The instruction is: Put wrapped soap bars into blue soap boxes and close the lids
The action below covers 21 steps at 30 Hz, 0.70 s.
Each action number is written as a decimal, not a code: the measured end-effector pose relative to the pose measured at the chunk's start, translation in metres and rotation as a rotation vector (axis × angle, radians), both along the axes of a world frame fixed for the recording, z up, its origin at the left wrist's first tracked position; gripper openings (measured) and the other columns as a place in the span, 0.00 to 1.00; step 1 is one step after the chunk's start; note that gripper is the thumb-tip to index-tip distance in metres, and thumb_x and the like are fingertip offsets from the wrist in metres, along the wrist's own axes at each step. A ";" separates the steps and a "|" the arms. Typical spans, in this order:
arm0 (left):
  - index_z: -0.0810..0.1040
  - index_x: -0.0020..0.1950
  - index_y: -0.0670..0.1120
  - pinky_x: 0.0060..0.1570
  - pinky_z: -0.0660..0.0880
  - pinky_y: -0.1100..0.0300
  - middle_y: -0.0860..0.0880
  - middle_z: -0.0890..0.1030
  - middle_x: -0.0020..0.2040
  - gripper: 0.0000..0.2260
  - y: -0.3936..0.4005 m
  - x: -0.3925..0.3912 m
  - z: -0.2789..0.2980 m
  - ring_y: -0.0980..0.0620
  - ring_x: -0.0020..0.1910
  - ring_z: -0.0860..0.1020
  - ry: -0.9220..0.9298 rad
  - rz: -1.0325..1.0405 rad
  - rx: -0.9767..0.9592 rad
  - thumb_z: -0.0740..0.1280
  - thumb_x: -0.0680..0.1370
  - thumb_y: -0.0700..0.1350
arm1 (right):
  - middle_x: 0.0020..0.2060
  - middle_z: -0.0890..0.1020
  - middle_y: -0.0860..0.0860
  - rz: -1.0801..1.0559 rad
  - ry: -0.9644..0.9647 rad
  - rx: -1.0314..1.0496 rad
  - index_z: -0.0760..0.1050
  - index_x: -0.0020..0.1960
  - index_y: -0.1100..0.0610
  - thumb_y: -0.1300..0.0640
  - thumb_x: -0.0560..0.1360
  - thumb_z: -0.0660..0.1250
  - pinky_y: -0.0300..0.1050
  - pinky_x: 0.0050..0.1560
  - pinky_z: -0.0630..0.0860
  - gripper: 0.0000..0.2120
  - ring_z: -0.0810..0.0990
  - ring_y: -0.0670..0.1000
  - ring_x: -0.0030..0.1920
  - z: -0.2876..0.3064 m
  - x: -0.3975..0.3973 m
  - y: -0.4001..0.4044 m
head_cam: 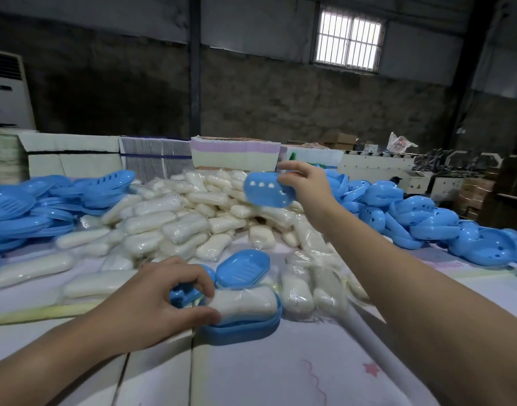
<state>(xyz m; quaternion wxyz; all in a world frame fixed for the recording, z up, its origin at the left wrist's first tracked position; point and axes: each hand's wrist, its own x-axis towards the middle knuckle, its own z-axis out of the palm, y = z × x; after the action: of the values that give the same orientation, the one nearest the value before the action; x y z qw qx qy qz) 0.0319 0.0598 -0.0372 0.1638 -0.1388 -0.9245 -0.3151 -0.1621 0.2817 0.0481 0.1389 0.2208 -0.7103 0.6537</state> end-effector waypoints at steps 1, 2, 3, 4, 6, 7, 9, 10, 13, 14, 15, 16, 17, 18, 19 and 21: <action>0.82 0.45 0.63 0.53 0.75 0.58 0.55 0.81 0.44 0.21 0.000 0.000 0.000 0.59 0.49 0.78 0.003 0.000 -0.002 0.70 0.58 0.72 | 0.37 0.82 0.49 0.126 -0.053 -0.042 0.82 0.49 0.53 0.67 0.74 0.67 0.36 0.37 0.76 0.11 0.80 0.45 0.36 0.003 0.017 -0.009; 0.81 0.45 0.63 0.53 0.75 0.59 0.55 0.81 0.44 0.21 0.000 0.000 0.001 0.59 0.49 0.78 0.010 -0.001 -0.001 0.70 0.58 0.71 | 0.37 0.83 0.50 0.257 -0.123 -0.088 0.82 0.48 0.53 0.67 0.75 0.67 0.39 0.37 0.77 0.11 0.80 0.46 0.36 0.004 0.032 -0.015; 0.81 0.45 0.63 0.52 0.74 0.60 0.55 0.81 0.44 0.20 0.000 0.000 0.002 0.59 0.49 0.78 0.015 -0.001 0.000 0.70 0.58 0.71 | 0.37 0.83 0.50 0.389 -0.206 -0.138 0.82 0.48 0.54 0.67 0.76 0.65 0.42 0.38 0.79 0.10 0.81 0.47 0.36 0.003 0.044 -0.020; 0.80 0.46 0.62 0.52 0.74 0.62 0.56 0.81 0.44 0.21 0.001 0.001 0.002 0.59 0.49 0.77 0.020 -0.003 -0.003 0.70 0.59 0.70 | 0.37 0.84 0.52 0.511 -0.296 -0.189 0.82 0.48 0.55 0.67 0.76 0.64 0.44 0.39 0.80 0.10 0.82 0.48 0.37 0.000 0.054 -0.022; 0.79 0.48 0.62 0.49 0.72 0.67 0.60 0.81 0.46 0.21 0.003 0.001 0.002 0.61 0.49 0.77 0.044 -0.014 -0.016 0.69 0.60 0.69 | 0.40 0.84 0.54 0.673 -0.453 -0.241 0.82 0.49 0.56 0.65 0.74 0.65 0.47 0.41 0.80 0.09 0.83 0.51 0.39 -0.012 0.069 -0.023; 0.79 0.48 0.62 0.48 0.70 0.70 0.64 0.80 0.47 0.20 0.003 0.001 0.002 0.62 0.50 0.76 0.054 -0.018 -0.024 0.69 0.60 0.69 | 0.41 0.85 0.55 0.715 -0.520 -0.246 0.81 0.51 0.57 0.65 0.73 0.65 0.48 0.41 0.81 0.10 0.84 0.52 0.40 -0.019 0.073 -0.022; 0.79 0.46 0.63 0.47 0.68 0.73 0.64 0.80 0.45 0.18 0.003 -0.001 0.002 0.65 0.50 0.75 0.053 -0.013 -0.024 0.69 0.60 0.69 | 0.46 0.84 0.58 0.725 -0.625 -0.229 0.80 0.53 0.60 0.65 0.74 0.63 0.53 0.47 0.81 0.11 0.84 0.55 0.44 -0.031 0.072 -0.020; 0.80 0.45 0.63 0.46 0.67 0.73 0.62 0.80 0.43 0.17 0.002 -0.001 0.002 0.65 0.50 0.75 0.048 -0.007 -0.021 0.70 0.60 0.68 | 0.49 0.84 0.59 0.694 -0.656 -0.198 0.80 0.54 0.61 0.65 0.75 0.62 0.55 0.52 0.79 0.11 0.83 0.56 0.46 -0.035 0.070 -0.019; 0.80 0.46 0.64 0.46 0.68 0.72 0.60 0.77 0.43 0.15 0.001 -0.002 0.000 0.64 0.51 0.74 0.033 0.007 -0.030 0.77 0.63 0.63 | 0.54 0.83 0.59 0.561 -0.646 -0.037 0.81 0.56 0.63 0.63 0.78 0.62 0.52 0.55 0.78 0.11 0.82 0.55 0.49 -0.041 0.063 -0.014; 0.80 0.46 0.64 0.46 0.68 0.73 0.60 0.77 0.44 0.14 0.001 -0.002 0.000 0.65 0.51 0.73 0.025 0.010 -0.032 0.78 0.65 0.61 | 0.55 0.84 0.58 0.525 -0.612 0.039 0.81 0.57 0.62 0.62 0.78 0.63 0.50 0.54 0.79 0.11 0.82 0.53 0.50 -0.043 0.062 -0.014; 0.79 0.47 0.64 0.46 0.68 0.73 0.60 0.77 0.45 0.13 0.000 -0.003 0.000 0.65 0.51 0.73 0.017 0.012 -0.033 0.79 0.66 0.60 | 0.55 0.84 0.56 0.496 -0.562 0.134 0.82 0.57 0.60 0.61 0.78 0.65 0.48 0.54 0.80 0.11 0.83 0.51 0.50 -0.044 0.062 -0.013; 0.79 0.48 0.64 0.46 0.68 0.73 0.60 0.77 0.45 0.14 0.000 -0.003 0.000 0.65 0.52 0.72 0.010 0.011 -0.036 0.79 0.67 0.59 | 0.56 0.84 0.54 0.466 -0.491 0.258 0.82 0.58 0.56 0.59 0.77 0.68 0.47 0.55 0.80 0.11 0.83 0.50 0.52 -0.046 0.064 -0.014; 0.79 0.49 0.64 0.47 0.68 0.74 0.61 0.77 0.46 0.14 0.000 -0.003 0.000 0.66 0.52 0.72 0.008 0.007 -0.041 0.79 0.67 0.59 | 0.57 0.83 0.51 0.429 -0.391 0.417 0.81 0.60 0.53 0.57 0.76 0.70 0.46 0.57 0.80 0.13 0.83 0.48 0.54 -0.047 0.066 -0.014; 0.78 0.50 0.64 0.47 0.67 0.74 0.65 0.77 0.47 0.15 0.000 -0.003 0.000 0.67 0.52 0.71 0.011 0.000 -0.045 0.79 0.68 0.58 | 0.59 0.81 0.48 0.385 -0.273 0.588 0.79 0.63 0.49 0.53 0.74 0.73 0.44 0.58 0.79 0.18 0.81 0.46 0.56 -0.048 0.068 -0.015; 0.78 0.50 0.63 0.47 0.67 0.74 0.69 0.75 0.48 0.15 0.001 -0.003 0.000 0.68 0.53 0.71 0.016 -0.007 -0.046 0.79 0.68 0.58 | 0.62 0.78 0.45 0.343 -0.157 0.736 0.76 0.67 0.46 0.50 0.72 0.75 0.40 0.58 0.77 0.24 0.79 0.44 0.58 -0.048 0.070 -0.015; 0.79 0.49 0.63 0.46 0.66 0.76 0.67 0.76 0.46 0.14 0.001 -0.002 0.000 0.69 0.53 0.71 0.016 -0.007 -0.038 0.79 0.68 0.58 | 0.64 0.72 0.41 0.285 0.020 0.946 0.69 0.72 0.43 0.47 0.70 0.76 0.36 0.57 0.70 0.32 0.73 0.43 0.60 -0.047 0.073 -0.014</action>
<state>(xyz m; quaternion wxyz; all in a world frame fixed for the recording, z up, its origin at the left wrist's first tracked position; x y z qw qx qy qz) 0.0296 0.0605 -0.0373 0.1673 -0.1473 -0.9285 -0.2971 -0.0891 0.2674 0.0015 -0.0605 0.3611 -0.8906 0.2699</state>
